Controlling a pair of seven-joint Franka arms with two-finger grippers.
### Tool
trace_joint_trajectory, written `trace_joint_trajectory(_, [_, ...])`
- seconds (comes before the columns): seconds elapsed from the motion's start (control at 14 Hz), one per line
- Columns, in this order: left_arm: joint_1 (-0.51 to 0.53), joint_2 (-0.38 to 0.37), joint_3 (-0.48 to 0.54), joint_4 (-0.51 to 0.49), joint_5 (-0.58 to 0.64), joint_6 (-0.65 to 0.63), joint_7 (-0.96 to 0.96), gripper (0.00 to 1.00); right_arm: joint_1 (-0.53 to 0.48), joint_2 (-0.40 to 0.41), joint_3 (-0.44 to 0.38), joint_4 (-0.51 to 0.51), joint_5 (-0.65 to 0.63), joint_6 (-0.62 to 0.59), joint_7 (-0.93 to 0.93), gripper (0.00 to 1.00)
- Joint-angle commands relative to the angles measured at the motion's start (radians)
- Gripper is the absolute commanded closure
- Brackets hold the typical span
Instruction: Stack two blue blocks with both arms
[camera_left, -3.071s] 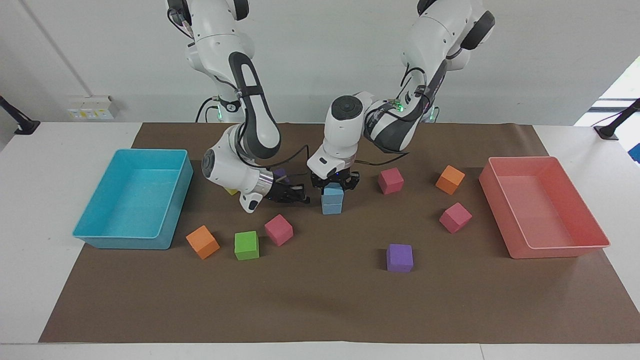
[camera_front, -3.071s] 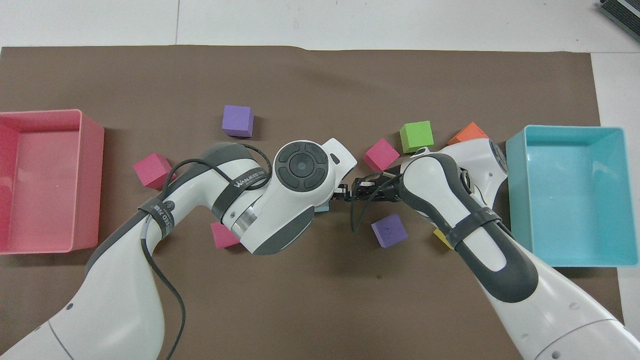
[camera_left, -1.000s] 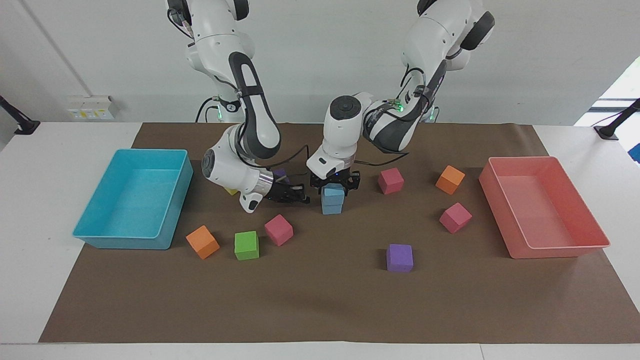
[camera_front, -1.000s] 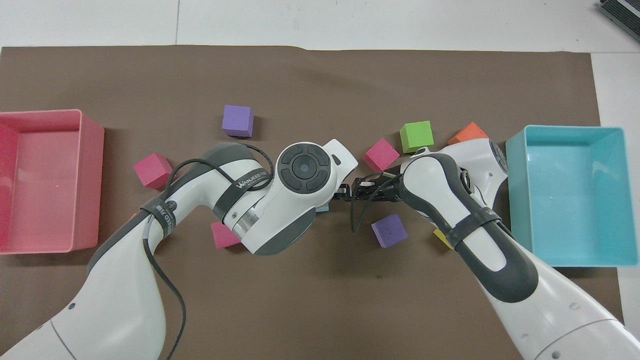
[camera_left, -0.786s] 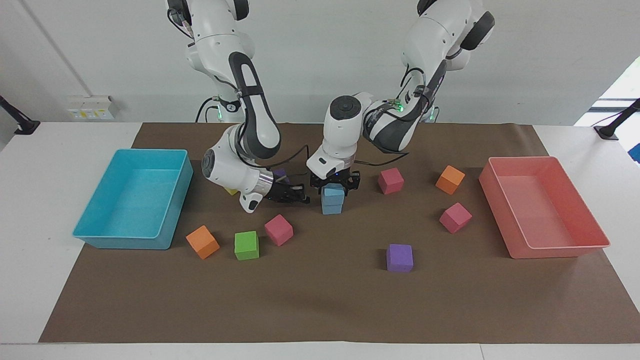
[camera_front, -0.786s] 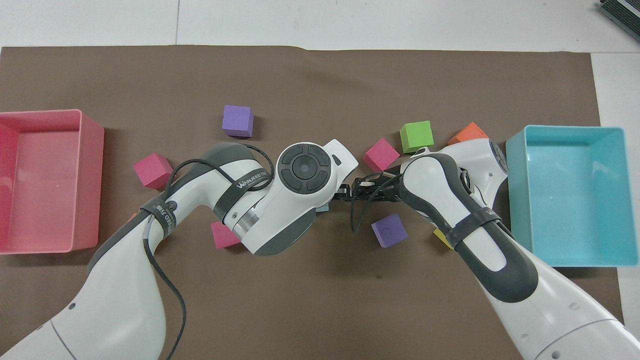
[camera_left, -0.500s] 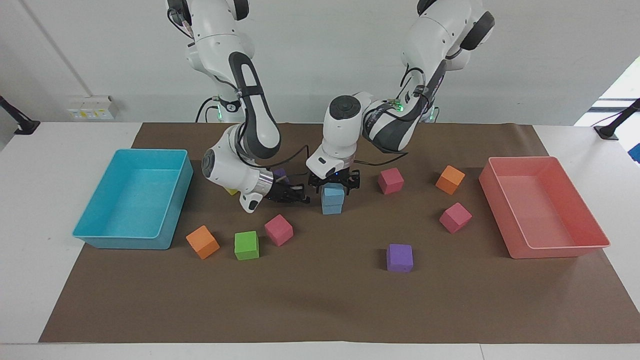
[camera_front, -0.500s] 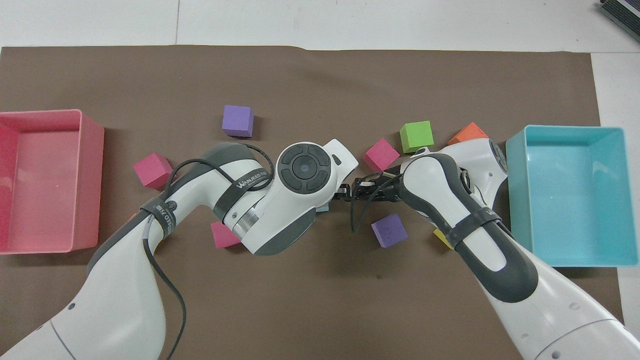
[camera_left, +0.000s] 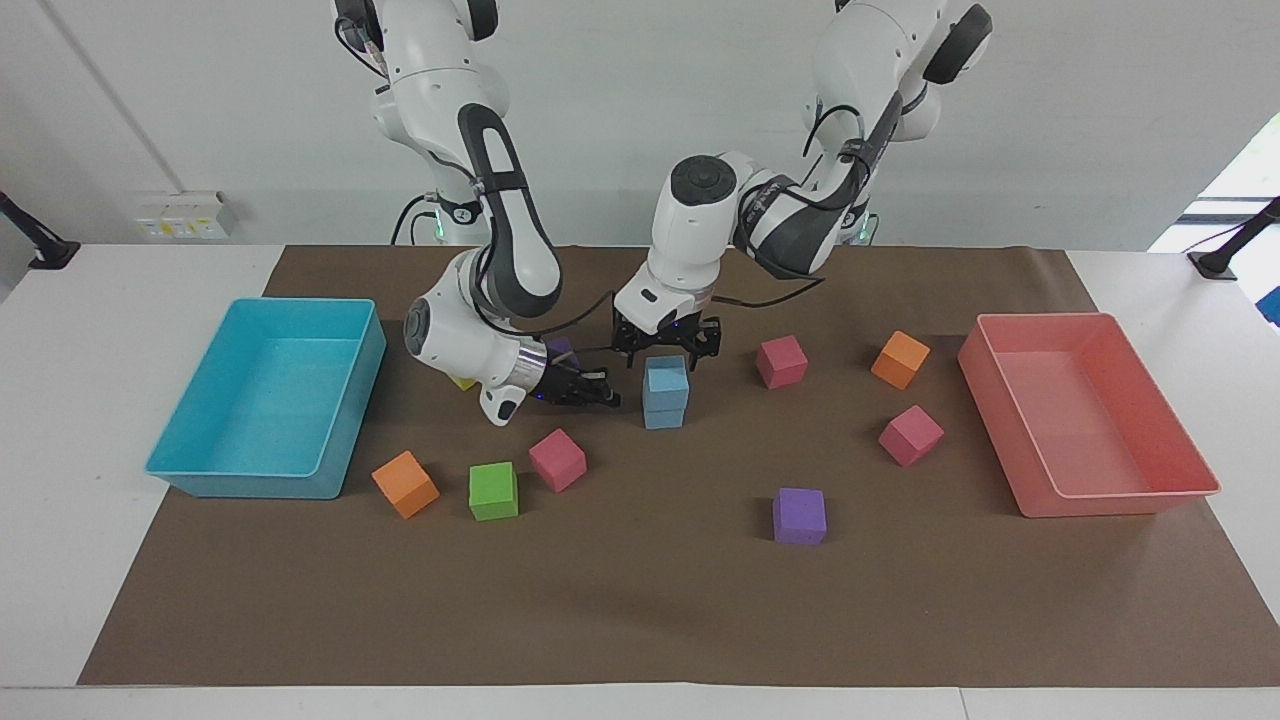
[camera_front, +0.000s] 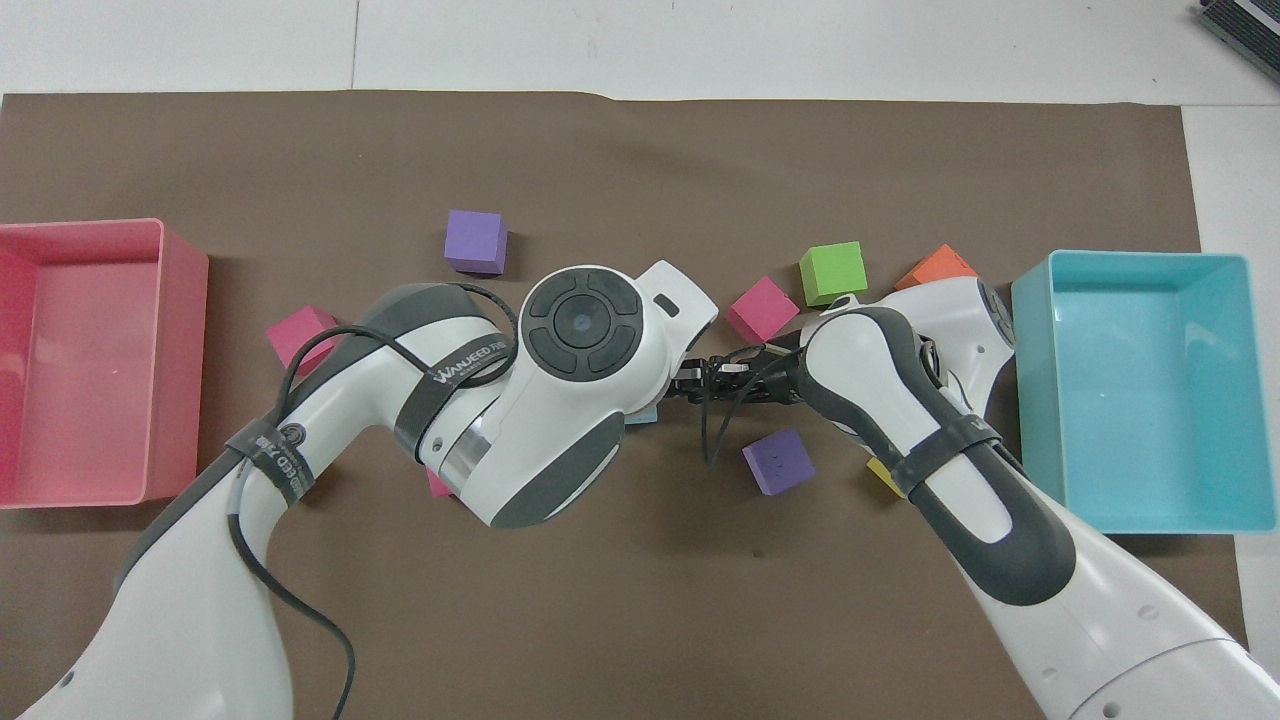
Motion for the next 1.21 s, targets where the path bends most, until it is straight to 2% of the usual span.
trace_joint_trajectory(0.0, [-0.003, -0.097, 0.062, -0.022, -0.043, -0.079, 0.024, 0.0, -0.007, -0.003, 0.005, -0.008, 0.028, 0.019, -0.024, 1.0])
trace_joint_trajectory(0.14, [-0.009, -0.149, 0.139, -0.036, -0.057, -0.112, 0.107, 0.0, -0.017, -0.003, 0.005, -0.006, 0.02, 0.01, -0.026, 1.0])
trace_joint_trajectory(0.29, [-0.026, -0.196, 0.249, -0.048, -0.12, -0.16, 0.232, 0.0, -0.017, -0.011, 0.004, -0.002, 0.017, 0.007, -0.02, 1.0])
trace_joint_trajectory(0.5, [-0.069, -0.261, 0.401, -0.117, -0.123, -0.166, 0.369, 0.0, -0.017, -0.045, 0.001, 0.0, -0.032, 0.004, 0.026, 1.0])
trace_joint_trajectory(0.71, [-0.057, -0.307, 0.5, -0.129, -0.134, -0.181, 0.538, 0.0, -0.02, -0.106, -0.001, 0.002, -0.156, 0.002, 0.114, 1.0])
trace_joint_trajectory(0.93, [0.018, -0.353, 0.553, -0.126, -0.188, -0.25, 0.752, 0.0, -0.05, -0.166, -0.002, 0.008, -0.309, -0.018, 0.183, 1.0])
trace_joint_trajectory(1.14, [0.023, -0.379, 0.641, -0.062, -0.189, -0.345, 0.873, 0.0, -0.092, -0.19, -0.006, 0.075, -0.518, -0.094, 0.241, 1.0])
